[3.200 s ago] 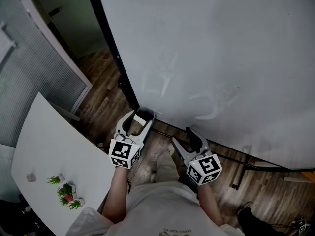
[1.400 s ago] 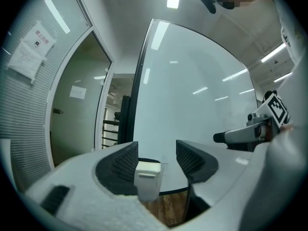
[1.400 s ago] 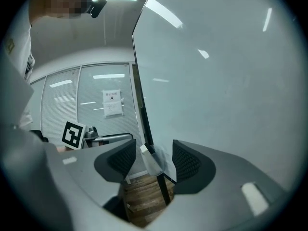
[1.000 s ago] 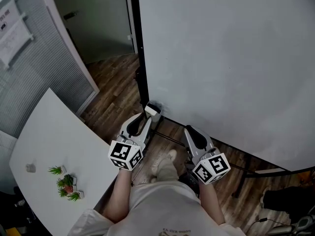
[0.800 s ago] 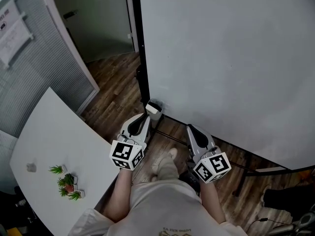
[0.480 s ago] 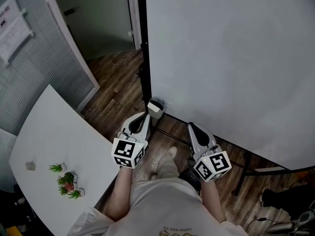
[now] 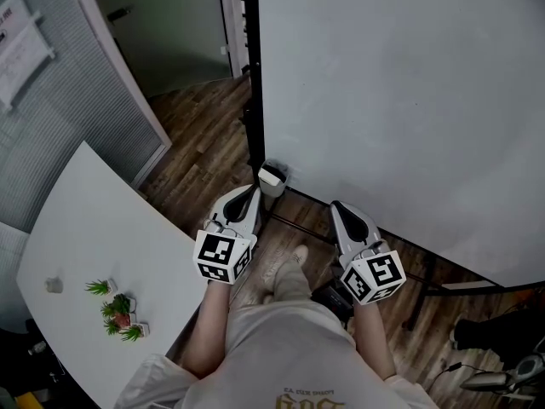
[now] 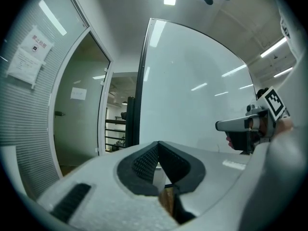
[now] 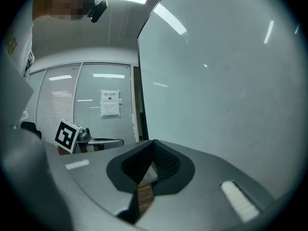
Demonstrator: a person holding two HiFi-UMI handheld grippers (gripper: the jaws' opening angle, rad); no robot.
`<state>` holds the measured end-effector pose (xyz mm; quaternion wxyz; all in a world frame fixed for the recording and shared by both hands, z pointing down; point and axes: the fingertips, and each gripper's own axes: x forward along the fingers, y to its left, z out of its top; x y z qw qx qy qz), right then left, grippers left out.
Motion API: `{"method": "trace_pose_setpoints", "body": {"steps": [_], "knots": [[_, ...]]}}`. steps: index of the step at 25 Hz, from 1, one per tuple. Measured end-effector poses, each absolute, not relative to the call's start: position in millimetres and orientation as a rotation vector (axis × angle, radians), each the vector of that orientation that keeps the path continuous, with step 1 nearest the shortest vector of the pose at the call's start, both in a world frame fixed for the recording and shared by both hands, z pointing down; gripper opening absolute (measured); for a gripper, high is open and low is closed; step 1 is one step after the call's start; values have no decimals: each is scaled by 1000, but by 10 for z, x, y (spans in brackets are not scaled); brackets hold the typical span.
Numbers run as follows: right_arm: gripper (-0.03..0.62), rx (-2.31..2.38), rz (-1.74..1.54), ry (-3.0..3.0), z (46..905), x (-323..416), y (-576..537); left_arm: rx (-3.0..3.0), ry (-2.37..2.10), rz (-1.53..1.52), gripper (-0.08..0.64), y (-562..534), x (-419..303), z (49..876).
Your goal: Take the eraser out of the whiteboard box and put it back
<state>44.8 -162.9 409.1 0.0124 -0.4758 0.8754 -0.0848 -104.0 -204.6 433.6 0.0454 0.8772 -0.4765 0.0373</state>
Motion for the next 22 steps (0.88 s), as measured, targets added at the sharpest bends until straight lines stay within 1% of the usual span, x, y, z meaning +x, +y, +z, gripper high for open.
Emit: {"method": "trace_pose_setpoints", "body": {"steps": [22], "knots": [[11, -1492, -272, 2749, 4137, 412, -1550, 2657, -1468, 105, 0, -1947, -1165, 4353]]}}
